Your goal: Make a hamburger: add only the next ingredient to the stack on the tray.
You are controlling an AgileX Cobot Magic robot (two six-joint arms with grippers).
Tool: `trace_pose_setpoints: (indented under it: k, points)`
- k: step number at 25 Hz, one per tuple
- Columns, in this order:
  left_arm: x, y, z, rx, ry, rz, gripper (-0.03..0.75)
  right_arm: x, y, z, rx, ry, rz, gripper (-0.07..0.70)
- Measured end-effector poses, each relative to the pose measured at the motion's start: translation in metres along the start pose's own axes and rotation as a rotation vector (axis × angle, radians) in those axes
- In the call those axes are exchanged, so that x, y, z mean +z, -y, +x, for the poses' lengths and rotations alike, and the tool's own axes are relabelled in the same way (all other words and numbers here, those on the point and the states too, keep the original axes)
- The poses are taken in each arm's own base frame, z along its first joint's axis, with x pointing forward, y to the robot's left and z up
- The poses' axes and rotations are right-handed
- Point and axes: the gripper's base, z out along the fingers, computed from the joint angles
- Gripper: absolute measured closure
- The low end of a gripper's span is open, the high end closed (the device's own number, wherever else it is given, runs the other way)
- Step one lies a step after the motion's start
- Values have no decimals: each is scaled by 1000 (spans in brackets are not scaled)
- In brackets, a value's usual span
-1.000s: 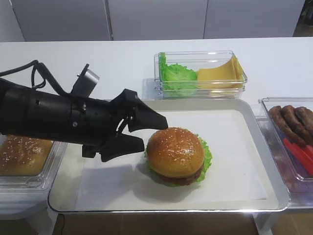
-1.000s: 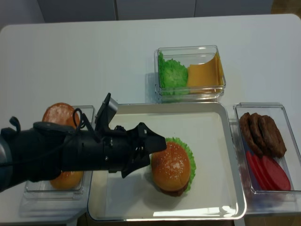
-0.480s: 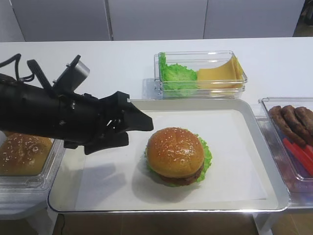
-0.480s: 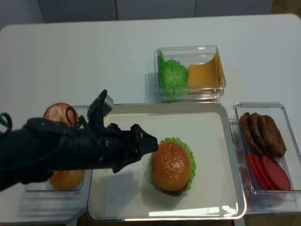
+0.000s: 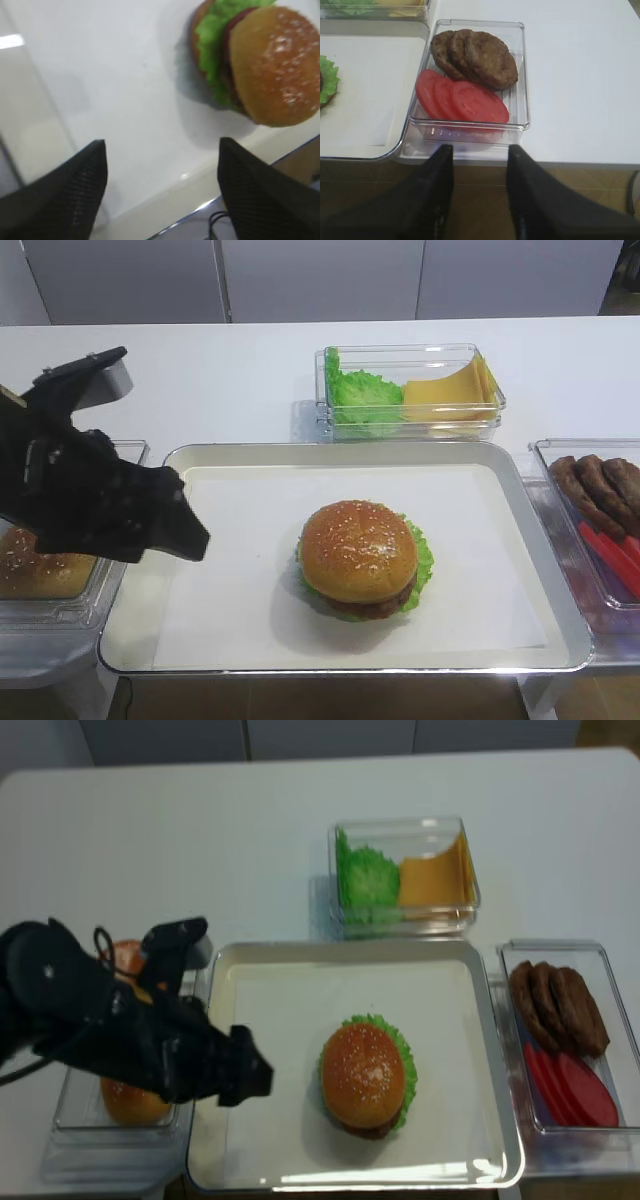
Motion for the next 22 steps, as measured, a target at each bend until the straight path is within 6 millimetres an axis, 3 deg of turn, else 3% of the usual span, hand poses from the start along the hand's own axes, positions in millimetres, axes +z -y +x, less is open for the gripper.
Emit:
trace_pose_setpoints:
  k: [4, 11, 22]
  points:
    - [-23, -11, 2, 29, 11, -137, 214, 0, 0, 0, -2, 0, 0, 360]
    - [-69, -23, 18, 9, 77, -215, 231, 0, 0, 0, -2, 0, 0, 360]
    - [-137, -27, 66, 31, 246, -442, 267, 0, 0, 0, -2, 0, 0, 360]
